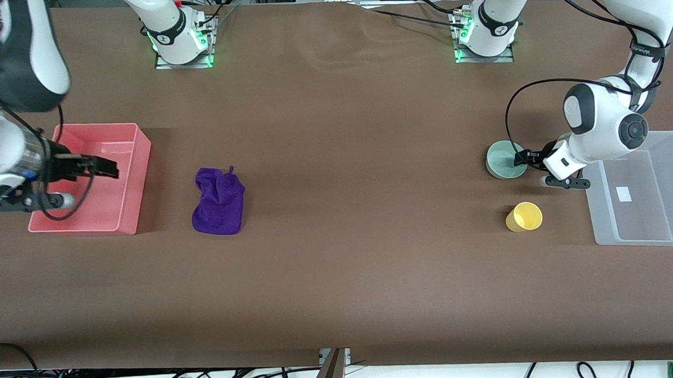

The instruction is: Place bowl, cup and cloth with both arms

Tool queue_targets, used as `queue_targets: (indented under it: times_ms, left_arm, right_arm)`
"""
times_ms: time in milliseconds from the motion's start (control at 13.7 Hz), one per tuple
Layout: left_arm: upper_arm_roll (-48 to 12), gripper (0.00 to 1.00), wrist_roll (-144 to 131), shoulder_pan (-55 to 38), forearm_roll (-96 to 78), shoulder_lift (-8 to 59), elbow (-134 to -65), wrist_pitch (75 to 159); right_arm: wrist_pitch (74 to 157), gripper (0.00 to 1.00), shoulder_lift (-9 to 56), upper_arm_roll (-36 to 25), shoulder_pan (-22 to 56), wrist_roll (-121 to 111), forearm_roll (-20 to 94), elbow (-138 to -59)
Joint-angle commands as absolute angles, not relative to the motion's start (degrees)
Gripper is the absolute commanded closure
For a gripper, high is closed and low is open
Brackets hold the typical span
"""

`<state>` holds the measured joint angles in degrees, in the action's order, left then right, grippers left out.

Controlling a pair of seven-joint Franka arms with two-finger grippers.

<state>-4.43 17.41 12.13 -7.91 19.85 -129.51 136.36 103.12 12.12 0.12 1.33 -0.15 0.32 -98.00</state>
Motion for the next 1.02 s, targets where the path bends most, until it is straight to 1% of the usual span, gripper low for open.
queue_targets:
  times_ms: [0, 73, 146, 291, 437, 728, 947]
  left_arm:
    - [-4.7, 0.89, 19.4, 12.1, -11.2, 20.7, -128.8, 136.8]
    - [-4.7, 1.00, 19.4, 12.4, -11.2, 21.4, -128.4, 136.8]
    - [-4.7, 1.00, 19.4, 12.4, -11.2, 21.9, -127.6, 136.2]
    - [-4.7, 1.00, 19.2, 12.5, -11.2, 21.8, -126.9, 134.7]
    - [-4.5, 1.00, 19.2, 13.5, -11.1, 21.8, -123.2, 129.8]
    - [-2.7, 1.00, 19.2, 15.3, -9.8, 21.4, -109.5, 109.8]
    - [-2.4, 1.00, 19.6, 18.4, -1.7, 22.5, -95.5, 96.9]
  right_arm:
    - [115.4, 0.00, 12.1, 3.0, 1.1, 4.8, 0.4, -108.0]
    - [120.6, 0.00, 12.7, 4.7, 1.2, 8.3, 0.4, -111.1]
    - [124.7, 0.00, 14.3, 6.7, 1.4, 10.7, 0.3, -112.9]
    - [128.1, 0.00, 17.7, 7.5, 3.1, 12.5, 0.1, -114.0]
    - [131.1, 0.00, 19.9, 7.5, 4.2, 13.4, -0.1, -115.4]
    - [137.9, 0.00, 25.4, 7.4, 8.7, 18.9, -0.3, -115.5]
    - [139.8, 0.00, 28.3, 7.5, 9.8, 19.0, -0.4, -115.6]
